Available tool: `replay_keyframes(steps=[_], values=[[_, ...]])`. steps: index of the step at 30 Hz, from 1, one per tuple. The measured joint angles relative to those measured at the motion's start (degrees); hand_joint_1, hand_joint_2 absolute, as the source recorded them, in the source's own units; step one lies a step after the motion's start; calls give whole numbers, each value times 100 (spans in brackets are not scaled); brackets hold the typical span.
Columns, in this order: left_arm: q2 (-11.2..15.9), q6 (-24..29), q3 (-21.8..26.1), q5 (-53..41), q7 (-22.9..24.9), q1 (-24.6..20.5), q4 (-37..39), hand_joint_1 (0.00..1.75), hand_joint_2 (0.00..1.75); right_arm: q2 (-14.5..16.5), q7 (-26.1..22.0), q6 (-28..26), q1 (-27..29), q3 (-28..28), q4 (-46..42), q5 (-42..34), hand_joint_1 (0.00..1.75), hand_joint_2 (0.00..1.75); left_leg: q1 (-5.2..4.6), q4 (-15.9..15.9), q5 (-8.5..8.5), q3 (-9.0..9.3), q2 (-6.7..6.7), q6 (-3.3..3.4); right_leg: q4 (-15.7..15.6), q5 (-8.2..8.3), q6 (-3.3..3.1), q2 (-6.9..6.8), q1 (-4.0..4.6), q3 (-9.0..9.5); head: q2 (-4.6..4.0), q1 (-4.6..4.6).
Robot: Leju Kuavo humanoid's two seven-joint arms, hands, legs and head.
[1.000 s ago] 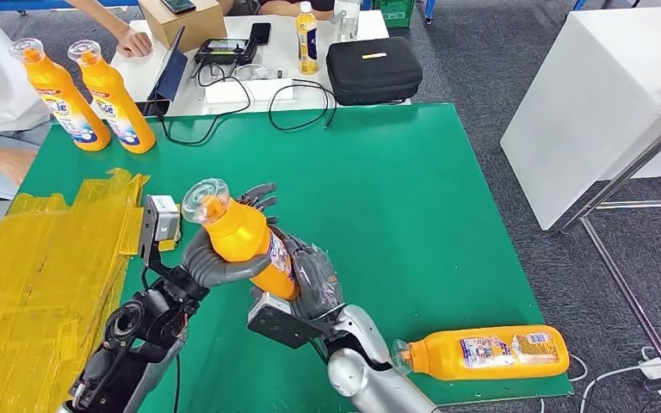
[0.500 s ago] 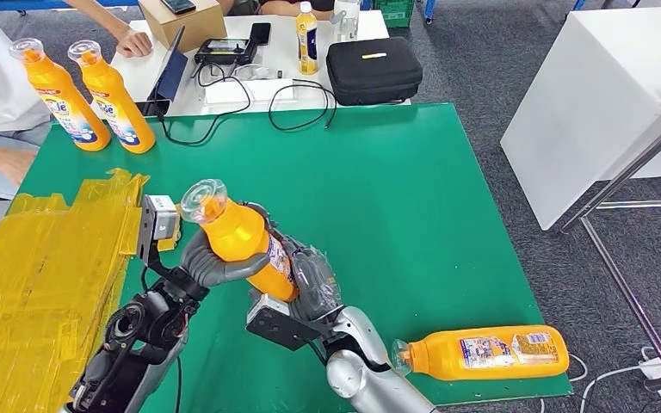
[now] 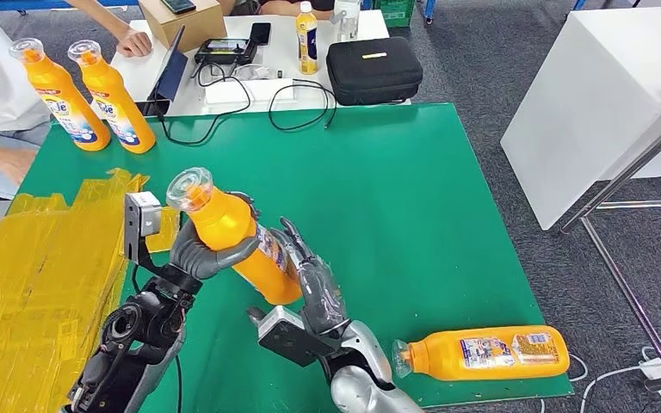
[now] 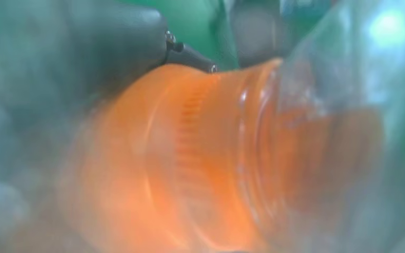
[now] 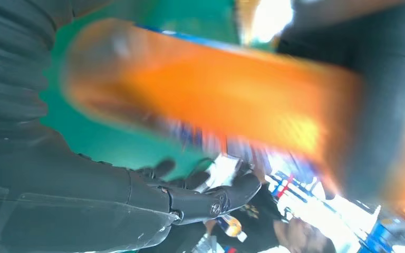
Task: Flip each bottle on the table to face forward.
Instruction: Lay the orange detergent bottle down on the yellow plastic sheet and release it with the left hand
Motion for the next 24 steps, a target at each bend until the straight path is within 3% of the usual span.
replay_keyframes(steps=[4,12,14,17,20,24], values=[[28,791,145,-931,-161,9,-55,175,175,-267,-35,164,341,-206,-1020,-295,0,175,0,0,0,-1,-1,0,0,0,0,-1,0,1,0,1],[91,1241,245,-1736,-215,9,-102,175,175,-571,-162,439,693,-484,-2083,-679,0,175,-1,0,0,0,-1,0,0,1,0,0,0,2,1,1],[156,1709,255,-2742,-173,7,-118,175,175,-643,-256,628,838,-619,-2349,-950,0,175,0,0,0,0,-1,0,0,1,0,0,0,2,0,2],[353,2415,282,-5243,226,-41,-115,175,175,-724,-349,1009,1068,-942,-2769,-1411,0,175,0,0,-1,0,0,0,0,0,0,0,0,0,1,3],[740,2418,290,-7486,611,-226,84,175,175,-758,-397,1340,1172,-1311,-3022,-1821,0,175,2,-2,-2,2,2,-3,0,0,-1,1,1,0,1,3],[1241,2224,343,-8887,1010,-602,700,175,175,-766,-392,1595,1224,-1723,-3163,-2180,0,175,8,-2,3,7,9,-9,1,2,-3,4,5,0,0,4]])
